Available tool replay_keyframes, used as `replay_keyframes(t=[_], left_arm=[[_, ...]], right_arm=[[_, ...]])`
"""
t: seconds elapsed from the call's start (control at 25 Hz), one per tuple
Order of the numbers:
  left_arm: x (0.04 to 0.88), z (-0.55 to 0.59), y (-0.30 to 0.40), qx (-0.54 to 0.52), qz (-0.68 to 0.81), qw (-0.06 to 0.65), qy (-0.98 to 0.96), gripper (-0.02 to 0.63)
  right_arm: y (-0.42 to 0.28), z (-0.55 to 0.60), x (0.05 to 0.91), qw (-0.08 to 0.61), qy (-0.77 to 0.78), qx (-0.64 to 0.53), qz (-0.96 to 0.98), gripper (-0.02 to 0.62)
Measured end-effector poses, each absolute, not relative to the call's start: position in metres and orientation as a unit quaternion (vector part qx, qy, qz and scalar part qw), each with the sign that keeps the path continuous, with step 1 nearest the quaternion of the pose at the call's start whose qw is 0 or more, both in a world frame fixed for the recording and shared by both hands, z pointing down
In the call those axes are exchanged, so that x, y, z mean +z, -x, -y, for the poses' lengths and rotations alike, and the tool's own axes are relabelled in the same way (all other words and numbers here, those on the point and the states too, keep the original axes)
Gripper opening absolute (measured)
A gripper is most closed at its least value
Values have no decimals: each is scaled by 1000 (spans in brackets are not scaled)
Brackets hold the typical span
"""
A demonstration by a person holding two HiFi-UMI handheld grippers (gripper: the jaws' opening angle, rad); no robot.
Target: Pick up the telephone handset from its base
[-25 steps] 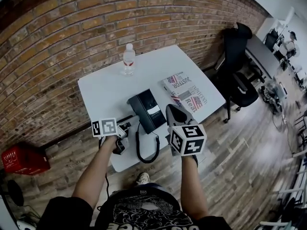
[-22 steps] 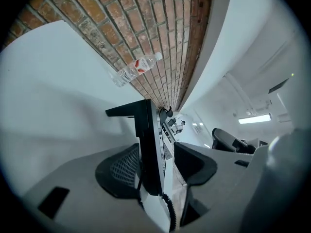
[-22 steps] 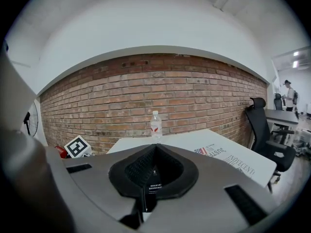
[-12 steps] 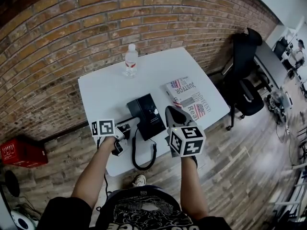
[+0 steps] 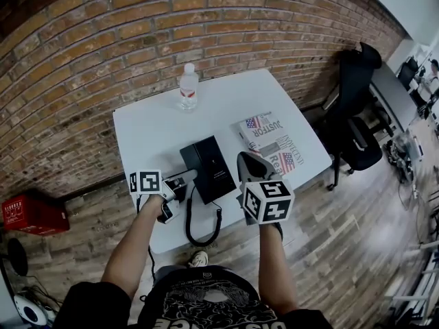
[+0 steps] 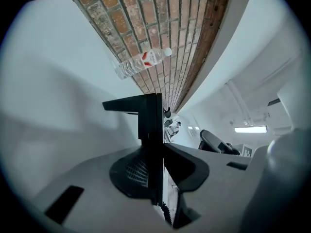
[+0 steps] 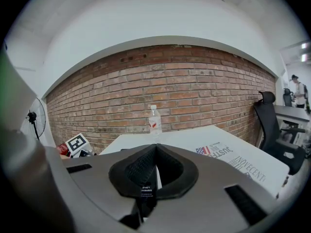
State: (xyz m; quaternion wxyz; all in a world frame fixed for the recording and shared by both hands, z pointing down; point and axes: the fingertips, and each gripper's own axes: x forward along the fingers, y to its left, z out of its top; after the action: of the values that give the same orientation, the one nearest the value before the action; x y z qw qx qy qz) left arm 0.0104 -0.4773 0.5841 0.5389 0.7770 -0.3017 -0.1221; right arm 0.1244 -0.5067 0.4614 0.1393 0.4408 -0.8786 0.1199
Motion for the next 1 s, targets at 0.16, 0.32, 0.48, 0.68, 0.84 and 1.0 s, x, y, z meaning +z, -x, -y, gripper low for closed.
replay_keyframes(t=[0.16, 0.32, 0.48, 0.68, 0.84, 1.0], left_arm=[[584, 477, -11, -119, 301, 544, -774, 75], [581, 476, -12, -123, 303, 546, -772, 75], [574, 475, -13, -128, 301, 541, -775, 74], [566, 472, -14, -136, 299, 541, -774, 74], [551, 469, -19, -131, 293, 531, -784, 74], [532, 466, -26, -127, 280, 521, -797, 72]], right_arm=[[-125, 506, 463, 137, -440, 123, 879, 0], [-127, 506, 458, 135, -441, 120, 879, 0], [-135, 504, 458, 135, -448, 121, 875, 0], [-144, 498, 456, 134, -459, 122, 870, 0], [-153, 489, 448, 131, -470, 120, 864, 0], [-161, 475, 442, 127, -487, 121, 855, 0]])
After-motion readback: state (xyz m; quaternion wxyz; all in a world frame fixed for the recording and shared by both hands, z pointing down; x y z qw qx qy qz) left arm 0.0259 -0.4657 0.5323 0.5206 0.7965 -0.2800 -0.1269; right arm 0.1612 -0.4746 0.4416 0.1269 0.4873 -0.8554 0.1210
